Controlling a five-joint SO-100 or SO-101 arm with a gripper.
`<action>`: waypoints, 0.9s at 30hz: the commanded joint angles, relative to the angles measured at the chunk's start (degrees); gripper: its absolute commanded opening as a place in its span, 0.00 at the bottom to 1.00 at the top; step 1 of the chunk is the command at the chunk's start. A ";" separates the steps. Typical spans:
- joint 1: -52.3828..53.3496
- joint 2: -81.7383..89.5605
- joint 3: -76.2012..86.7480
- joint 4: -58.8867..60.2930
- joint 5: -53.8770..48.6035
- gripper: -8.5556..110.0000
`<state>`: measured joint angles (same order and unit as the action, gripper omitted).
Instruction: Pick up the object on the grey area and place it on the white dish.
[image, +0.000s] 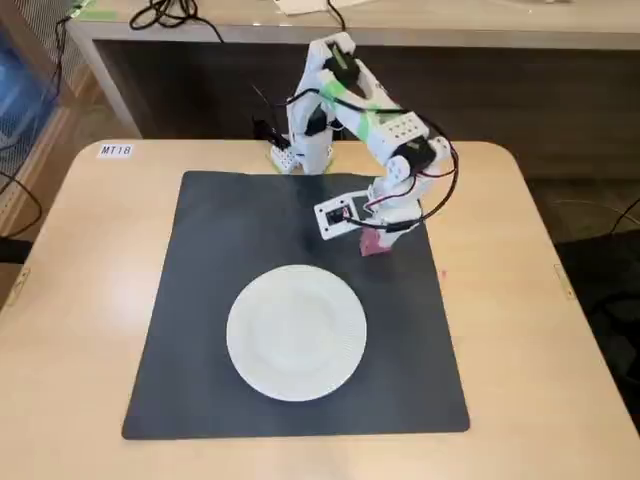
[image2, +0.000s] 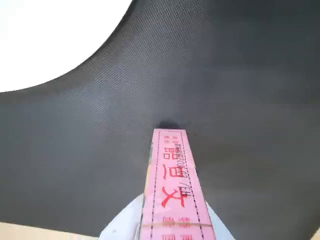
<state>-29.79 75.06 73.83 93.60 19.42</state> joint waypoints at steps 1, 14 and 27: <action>1.76 5.89 -5.89 1.93 -1.58 0.11; 14.68 4.04 -23.29 1.93 -13.89 0.10; 27.69 -11.51 -37.44 2.11 -27.95 0.10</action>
<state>-3.34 64.16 42.36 95.89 -6.42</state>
